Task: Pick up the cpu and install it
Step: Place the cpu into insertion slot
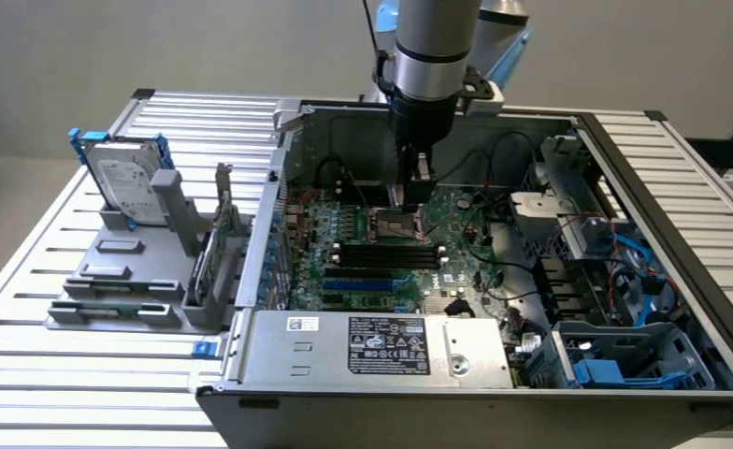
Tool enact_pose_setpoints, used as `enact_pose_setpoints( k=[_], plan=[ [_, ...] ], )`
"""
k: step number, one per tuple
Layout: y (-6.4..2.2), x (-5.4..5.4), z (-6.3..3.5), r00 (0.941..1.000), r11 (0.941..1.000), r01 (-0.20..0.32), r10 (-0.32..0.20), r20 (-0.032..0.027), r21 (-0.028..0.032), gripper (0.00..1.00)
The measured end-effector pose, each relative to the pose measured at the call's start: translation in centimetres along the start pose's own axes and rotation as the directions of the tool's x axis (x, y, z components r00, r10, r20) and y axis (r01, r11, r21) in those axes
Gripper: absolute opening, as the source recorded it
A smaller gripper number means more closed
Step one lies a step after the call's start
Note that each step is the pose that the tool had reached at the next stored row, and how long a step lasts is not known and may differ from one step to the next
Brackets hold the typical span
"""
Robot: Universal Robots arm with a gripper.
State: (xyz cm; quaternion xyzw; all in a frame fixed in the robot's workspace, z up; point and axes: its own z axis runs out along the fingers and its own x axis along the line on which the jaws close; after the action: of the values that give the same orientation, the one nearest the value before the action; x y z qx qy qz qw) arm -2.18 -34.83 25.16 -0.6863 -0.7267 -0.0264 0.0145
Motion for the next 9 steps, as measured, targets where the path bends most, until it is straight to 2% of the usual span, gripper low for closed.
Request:
enact_pose_setpoints(
  k=[5,9],
  plan=[
    [-0.19,0.0,0.83,0.9987,0.9987,-0.052,0.052,0.0039,-0.0028,0.55],
    [-0.89,0.1,1.56,0.9978,0.9978,-0.066,0.066,0.0091,-0.0038,0.55]
  ],
)
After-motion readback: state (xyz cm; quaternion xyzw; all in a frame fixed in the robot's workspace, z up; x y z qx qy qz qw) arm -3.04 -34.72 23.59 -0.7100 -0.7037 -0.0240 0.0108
